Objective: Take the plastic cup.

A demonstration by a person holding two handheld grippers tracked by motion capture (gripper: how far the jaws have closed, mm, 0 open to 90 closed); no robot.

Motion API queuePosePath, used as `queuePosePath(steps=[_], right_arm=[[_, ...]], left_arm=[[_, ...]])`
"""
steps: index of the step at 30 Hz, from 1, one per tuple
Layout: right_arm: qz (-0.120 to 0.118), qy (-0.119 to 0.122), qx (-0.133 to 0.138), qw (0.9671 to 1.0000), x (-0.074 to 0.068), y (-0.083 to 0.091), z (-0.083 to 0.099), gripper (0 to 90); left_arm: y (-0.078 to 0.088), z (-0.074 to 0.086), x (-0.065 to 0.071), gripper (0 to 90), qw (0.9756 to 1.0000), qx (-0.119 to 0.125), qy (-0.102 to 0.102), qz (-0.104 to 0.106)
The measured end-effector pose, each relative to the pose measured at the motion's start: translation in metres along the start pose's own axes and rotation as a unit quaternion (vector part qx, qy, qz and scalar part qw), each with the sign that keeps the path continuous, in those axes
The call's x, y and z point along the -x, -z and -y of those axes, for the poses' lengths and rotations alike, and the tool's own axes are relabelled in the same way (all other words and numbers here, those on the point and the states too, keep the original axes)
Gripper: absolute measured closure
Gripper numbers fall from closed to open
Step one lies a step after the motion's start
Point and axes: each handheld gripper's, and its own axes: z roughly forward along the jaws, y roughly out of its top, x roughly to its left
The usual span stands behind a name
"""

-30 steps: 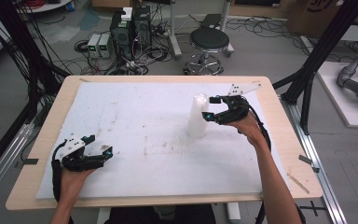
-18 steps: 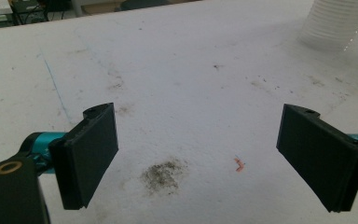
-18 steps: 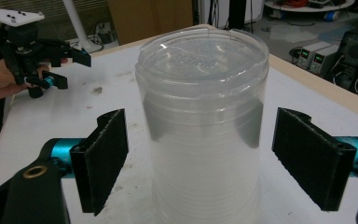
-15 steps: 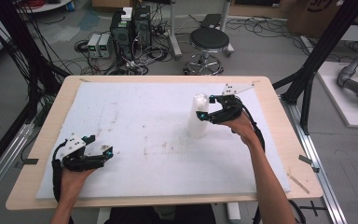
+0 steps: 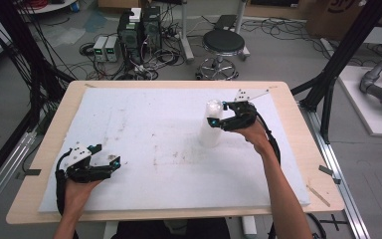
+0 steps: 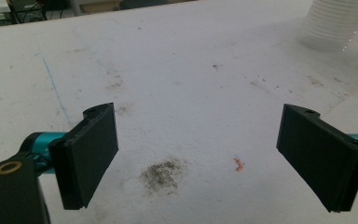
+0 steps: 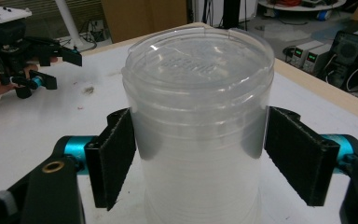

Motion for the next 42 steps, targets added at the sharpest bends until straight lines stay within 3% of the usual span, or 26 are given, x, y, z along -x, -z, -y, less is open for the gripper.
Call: queuePosePath(steps=[11, 31, 42], right_arm=[[-0.003, 0.0, -0.006, 1.0, 0.001, -0.003, 0.001, 32.4], [0.002, 0.0, -0.007, 1.0, -0.001, -0.002, -0.001, 33.6], [0.008, 0.001, 0.023, 0.9997, -0.005, 0.004, -0.009, 34.0]], left_arm=[[0.0, 0.0, 0.0, 12.4, 1.0, 0.001, -0.001, 0.001], [-0.001, 0.0, 0.001, 12.4, 1.0, -0.003, -0.002, 0.001], [-0.001, 0.0, 0.001, 12.4, 1.0, -0.004, -0.003, 0.002]])
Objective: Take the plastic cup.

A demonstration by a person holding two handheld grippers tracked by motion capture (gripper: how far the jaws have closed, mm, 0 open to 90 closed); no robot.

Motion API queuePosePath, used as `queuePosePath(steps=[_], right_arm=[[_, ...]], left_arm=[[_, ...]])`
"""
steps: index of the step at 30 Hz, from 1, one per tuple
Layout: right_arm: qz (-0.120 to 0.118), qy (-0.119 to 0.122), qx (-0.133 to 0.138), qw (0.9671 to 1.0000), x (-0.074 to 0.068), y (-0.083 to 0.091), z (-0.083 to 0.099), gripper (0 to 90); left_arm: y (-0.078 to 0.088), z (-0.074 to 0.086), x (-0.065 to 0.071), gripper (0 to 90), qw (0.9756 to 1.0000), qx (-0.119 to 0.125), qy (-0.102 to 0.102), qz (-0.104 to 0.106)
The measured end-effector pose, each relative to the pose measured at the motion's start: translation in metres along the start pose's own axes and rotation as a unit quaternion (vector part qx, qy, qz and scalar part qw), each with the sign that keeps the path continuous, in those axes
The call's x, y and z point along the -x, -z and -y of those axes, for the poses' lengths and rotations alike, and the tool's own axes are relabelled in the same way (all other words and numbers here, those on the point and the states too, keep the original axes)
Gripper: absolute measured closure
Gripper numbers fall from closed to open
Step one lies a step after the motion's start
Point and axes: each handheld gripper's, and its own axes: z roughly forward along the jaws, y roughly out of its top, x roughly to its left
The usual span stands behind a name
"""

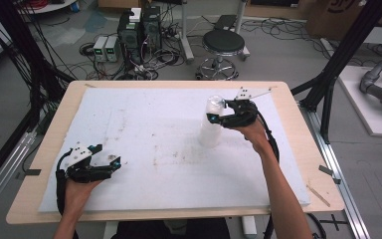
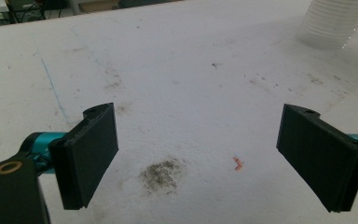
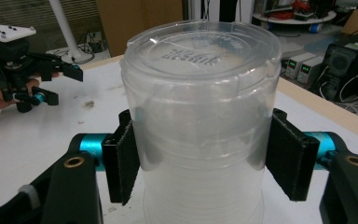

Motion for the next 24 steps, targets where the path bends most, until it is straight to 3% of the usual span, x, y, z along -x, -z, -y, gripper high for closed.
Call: queuePosePath(steps=[2, 18, 24], right_arm=[[-0.001, -0.005, -0.004, 1.0, 0.0, 0.002, -0.006, 33.6], [0.003, 0.028, 0.011, 0.9995, -0.014, 0.026, -0.07, 34.1], [0.005, 0.031, 0.019, 0.9993, -0.018, 0.035, -0.079, 34.6]], left_arm=[[0.0, 0.0, 0.0, 12.4, 1.0, 0.0, -0.001, 0.0], [0.0, 0.0, 0.0, 12.5, 1.0, 0.001, -0.002, 0.002], [0.0, 0.0, 0.0, 12.4, 1.0, 0.0, -0.003, 0.003]])
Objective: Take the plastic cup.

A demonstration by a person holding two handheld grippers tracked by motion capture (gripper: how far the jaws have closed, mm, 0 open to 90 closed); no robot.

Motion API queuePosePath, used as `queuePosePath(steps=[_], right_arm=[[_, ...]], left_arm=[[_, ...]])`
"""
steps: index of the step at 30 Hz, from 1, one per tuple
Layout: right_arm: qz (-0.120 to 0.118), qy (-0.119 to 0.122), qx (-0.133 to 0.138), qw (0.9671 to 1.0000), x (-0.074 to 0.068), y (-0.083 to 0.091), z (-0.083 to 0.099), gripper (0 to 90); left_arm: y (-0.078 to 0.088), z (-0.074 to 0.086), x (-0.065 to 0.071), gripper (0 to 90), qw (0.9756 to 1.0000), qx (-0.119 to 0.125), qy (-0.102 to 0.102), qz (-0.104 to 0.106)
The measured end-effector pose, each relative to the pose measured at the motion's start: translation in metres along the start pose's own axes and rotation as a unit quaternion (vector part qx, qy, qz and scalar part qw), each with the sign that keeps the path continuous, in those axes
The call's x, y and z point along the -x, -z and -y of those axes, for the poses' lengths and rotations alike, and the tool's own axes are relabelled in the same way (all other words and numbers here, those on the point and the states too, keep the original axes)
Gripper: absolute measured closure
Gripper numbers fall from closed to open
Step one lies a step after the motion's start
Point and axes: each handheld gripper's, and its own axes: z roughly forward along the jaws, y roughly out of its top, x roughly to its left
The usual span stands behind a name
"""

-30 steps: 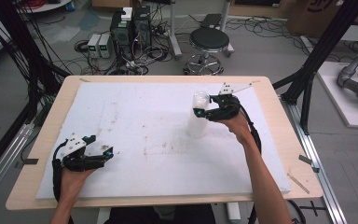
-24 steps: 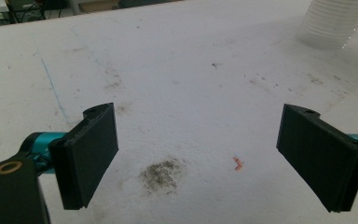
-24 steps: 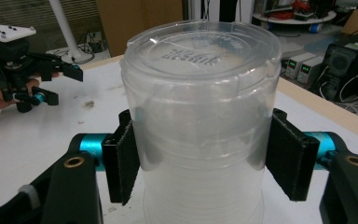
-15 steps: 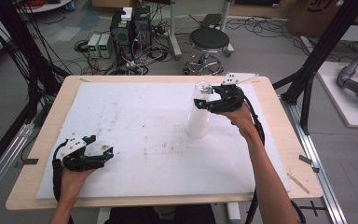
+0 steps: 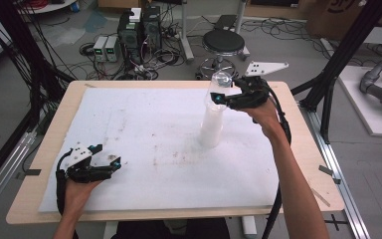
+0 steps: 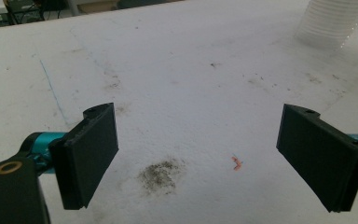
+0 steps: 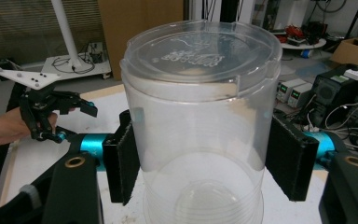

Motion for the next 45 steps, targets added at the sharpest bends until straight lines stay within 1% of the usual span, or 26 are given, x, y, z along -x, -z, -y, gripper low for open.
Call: queuePosePath(steps=[4, 8, 9, 10, 11, 12, 13, 14, 18, 20, 24, 26, 28, 34, 37, 38, 39, 41, 42, 45], right_arm=[[0.0, -0.003, -0.006, 1.0, -0.003, 0.003, 0.0, 34.5], [-0.006, -0.002, -0.005, 1.0, -0.013, 0.004, 0.004, 34.5], [-0.006, -0.002, -0.005, 1.0, -0.013, 0.004, 0.004, 34.5], [-0.014, 0.0, -0.003, 0.9999, -0.022, 0.003, 0.01, 34.4], [-0.016, 0.0, -0.002, 0.9999, -0.025, 0.003, 0.012, 34.4], [-0.023, 0.0, -0.002, 0.9997, -0.029, 0.003, 0.015, 34.5], [-0.023, 0.0, -0.002, 0.9997, -0.029, 0.003, 0.015, 34.5], [-0.031, -0.001, -0.001, 0.9995, -0.037, 0.002, 0.021, 34.5], [-0.048, -0.002, -0.003, 0.9988, -0.054, -0.004, 0.034, 34.5], [-0.057, -0.006, -0.007, 0.9983, -0.062, -0.008, 0.041, 34.5], [-0.066, -0.001, -0.012, 0.9977, -0.078, -0.018, 0.054, 34.5], [-0.07, -0.002, -0.012, 0.9975, -0.084, -0.025, 0.059, 34.4], [-0.082, -0.005, -0.016, 0.9965, -0.09, -0.03, 0.064, 34.4], [-0.098, -0.006, -0.016, 0.995, -0.102, -0.039, 0.071, 34.2], [-0.104, -0.01, -0.006, 0.9945, -0.106, -0.04, 0.076, 34.3], [-0.107, -0.01, -0.006, 0.9942, -0.107, -0.041, 0.077, 34.3], [-0.107, -0.01, -0.006, 0.9942, -0.107, -0.041, 0.077, 34.3], [-0.107, -0.008, -0.014, 0.9941, -0.108, -0.043, 0.079, 34.3], [-0.109, -0.012, -0.012, 0.9939, -0.108, -0.044, 0.08, 34.3], [-0.108, -0.013, -0.018, 0.9939, -0.106, -0.046, 0.082, 34.3]], left_arm=[[0.0, 0.0, 0.0, 12.4, 1.0, -0.002, -0.003, 0.0], [0.0, 0.0, 0.001, 12.4, 1.0, 0.0, -0.006, 0.002], [0.0, 0.0, 0.001, 12.5, 1.0, 0.0, -0.006, 0.002], [0.0, 0.0, 0.001, 12.5, 1.0, 0.001, -0.008, 0.003], [0.0, 0.0, 0.001, 12.5, 1.0, 0.0, -0.008, 0.005], [0.0, 0.0, 0.001, 12.4, 0.9999, -0.001, -0.009, 0.007], [0.0, 0.0, 0.001, 12.4, 0.9999, -0.001, -0.009, 0.007], [0.0, 0.0, 0.001, 12.5, 0.9999, -0.002, -0.01, 0.008], [0.0, 0.0, 0.0, 12.5, 0.9999, -0.002, -0.009, 0.012], [0.0, 0.0, 0.0, 12.5, 0.9999, 0.001, -0.007, 0.012], [0.002, 0.001, 0.002, 12.5, 0.9998, 0.011, -0.013, 0.011], [0.002, 0.001, 0.002, 12.5, 0.9998, 0.009, -0.015, 0.011], [0.001, 0.0, 0.003, 12.5, 0.9998, 0.005, -0.017, 0.012], [0.0, 0.0, 0.002, 12.5, 0.9998, -0.001, -0.012, 0.012], [0.0, 0.0, 0.002, 12.5, 0.9998, 0.001, -0.016, 0.012], [0.001, 0.0, 0.003, 12.4, 0.9997, 0.006, -0.019, 0.01], [0.001, 0.0, 0.003, 12.5, 0.9997, 0.006, -0.019, 0.01], [0.001, 0.0, 0.004, 12.5, 0.9998, 0.006, -0.018, 0.009], [0.001, 0.0, 0.004, 12.5, 0.9998, 0.004, -0.02, 0.008], [0.001, 0.0, 0.003, 12.5, 0.9998, 0.001, -0.018, 0.008]])
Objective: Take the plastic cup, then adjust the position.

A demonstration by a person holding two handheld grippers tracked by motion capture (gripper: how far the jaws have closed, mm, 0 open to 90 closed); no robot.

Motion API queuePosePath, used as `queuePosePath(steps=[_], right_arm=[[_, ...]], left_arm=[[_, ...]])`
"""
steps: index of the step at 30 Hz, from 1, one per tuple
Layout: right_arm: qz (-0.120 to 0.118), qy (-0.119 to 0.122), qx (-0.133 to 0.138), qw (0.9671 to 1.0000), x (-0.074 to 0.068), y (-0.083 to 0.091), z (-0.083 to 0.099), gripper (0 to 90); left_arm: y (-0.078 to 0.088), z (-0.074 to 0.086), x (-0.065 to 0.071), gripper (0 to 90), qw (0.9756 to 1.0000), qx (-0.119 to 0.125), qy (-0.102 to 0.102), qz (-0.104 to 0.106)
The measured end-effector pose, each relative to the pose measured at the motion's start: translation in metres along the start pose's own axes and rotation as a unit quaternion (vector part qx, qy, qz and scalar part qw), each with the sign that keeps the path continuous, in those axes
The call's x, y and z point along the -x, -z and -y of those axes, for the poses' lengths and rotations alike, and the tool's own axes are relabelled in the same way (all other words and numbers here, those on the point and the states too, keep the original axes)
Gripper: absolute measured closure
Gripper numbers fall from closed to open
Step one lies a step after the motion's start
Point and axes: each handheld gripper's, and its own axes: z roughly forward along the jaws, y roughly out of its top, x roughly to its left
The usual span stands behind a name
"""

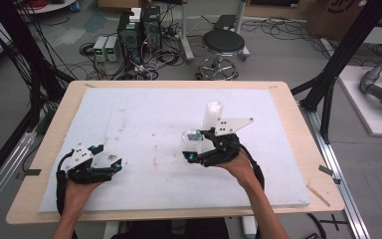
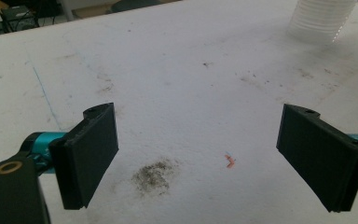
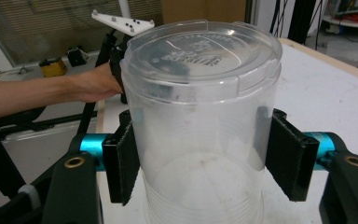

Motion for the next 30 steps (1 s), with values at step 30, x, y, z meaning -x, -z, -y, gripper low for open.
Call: queuePosePath(steps=[30], right_arm=[[-0.004, -0.002, 0.005, 1.0, 0.0034, 0.006, 0.0019, 34.3]], left_arm=[[0.0022, -0.0034, -0.0019, 12.3, 1.0, 0.008, 0.003, 0.003]])
